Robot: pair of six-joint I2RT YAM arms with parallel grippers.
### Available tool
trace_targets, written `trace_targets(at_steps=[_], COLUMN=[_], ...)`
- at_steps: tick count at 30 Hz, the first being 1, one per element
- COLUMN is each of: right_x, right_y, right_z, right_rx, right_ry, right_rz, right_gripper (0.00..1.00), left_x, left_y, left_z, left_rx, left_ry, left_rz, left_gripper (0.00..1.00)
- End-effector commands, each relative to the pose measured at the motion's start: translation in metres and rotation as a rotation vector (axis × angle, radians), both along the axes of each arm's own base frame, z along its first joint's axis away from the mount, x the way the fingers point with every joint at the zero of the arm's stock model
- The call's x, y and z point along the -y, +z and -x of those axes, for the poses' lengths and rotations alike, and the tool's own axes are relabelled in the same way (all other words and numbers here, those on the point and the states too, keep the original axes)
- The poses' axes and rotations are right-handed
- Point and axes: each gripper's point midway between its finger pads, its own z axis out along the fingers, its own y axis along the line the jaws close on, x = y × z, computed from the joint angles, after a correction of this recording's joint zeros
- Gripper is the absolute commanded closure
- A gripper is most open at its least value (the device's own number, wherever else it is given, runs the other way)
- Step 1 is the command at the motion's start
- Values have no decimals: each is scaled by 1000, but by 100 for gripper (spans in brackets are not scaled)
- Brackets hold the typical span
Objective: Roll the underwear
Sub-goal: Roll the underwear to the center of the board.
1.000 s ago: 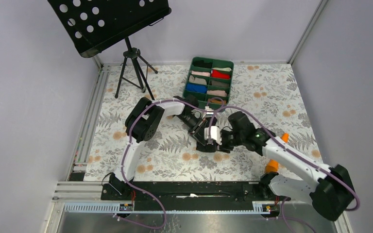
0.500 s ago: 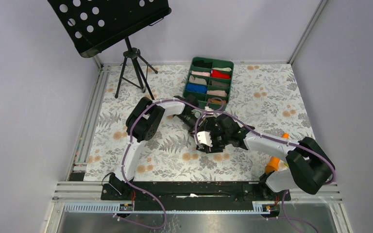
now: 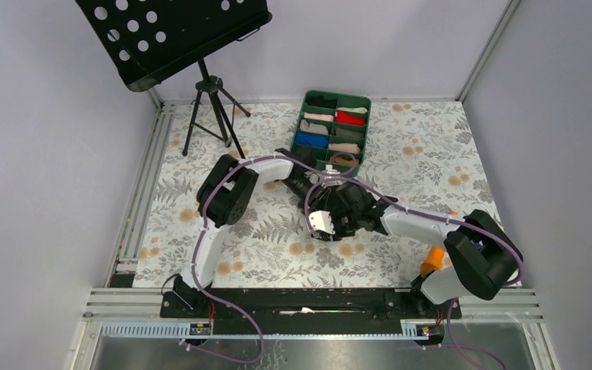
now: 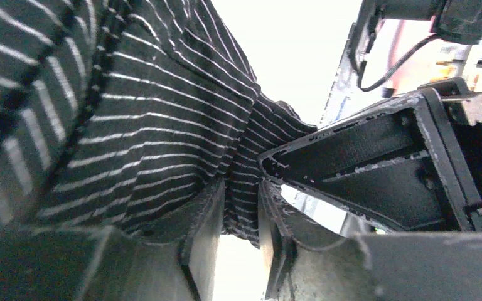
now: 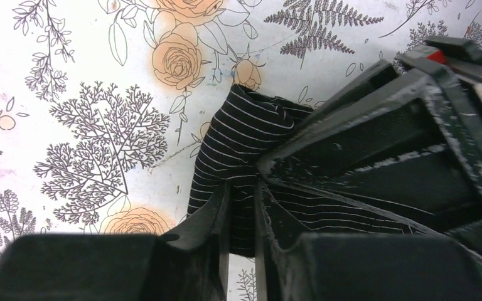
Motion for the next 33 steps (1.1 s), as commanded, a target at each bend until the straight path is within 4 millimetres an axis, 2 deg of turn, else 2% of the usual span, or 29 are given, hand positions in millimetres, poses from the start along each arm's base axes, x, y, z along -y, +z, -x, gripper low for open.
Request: trace_targets(at_steps=[1, 5, 7, 12, 16, 19, 22, 24, 28, 33], right_x=[19, 21, 21, 22, 24, 26, 27, 27, 28, 29], right_y=[-25, -23, -21, -19, -20, -21, -22, -25, -29, -32], right_z=[35, 42, 45, 31, 13, 8, 4, 1, -1, -4], right_rx=[-177, -336, -434, -616, -711, -799, -855, -877, -923, -939], right_ry=[0, -100, -154, -280, -350, -387, -412, -420, -435, -457], right_rz=[129, 154, 147, 118, 88, 83, 85, 95, 127, 128], right_gripper=[87, 90, 90, 90, 90, 89, 88, 88, 87, 87], left_x=[-11, -38, -49, -79, -92, -84, -67, -54, -28, -6], left_y=[44, 80, 93, 102, 108, 119, 112, 106, 97, 70], left_z=[-57, -70, -66, -46, -32, -17, -2, 1, -3, 7], left_rx=[315, 461, 563, 726, 870, 1105, 1303, 1386, 1456, 1431], left_ry=[52, 96, 105, 226, 276, 130, -91, -190, -304, -439], left_rz=[36, 43, 47, 19, 22, 93, 146, 173, 244, 318], left_gripper=[67, 62, 60, 57, 56, 52, 48, 47, 45, 44])
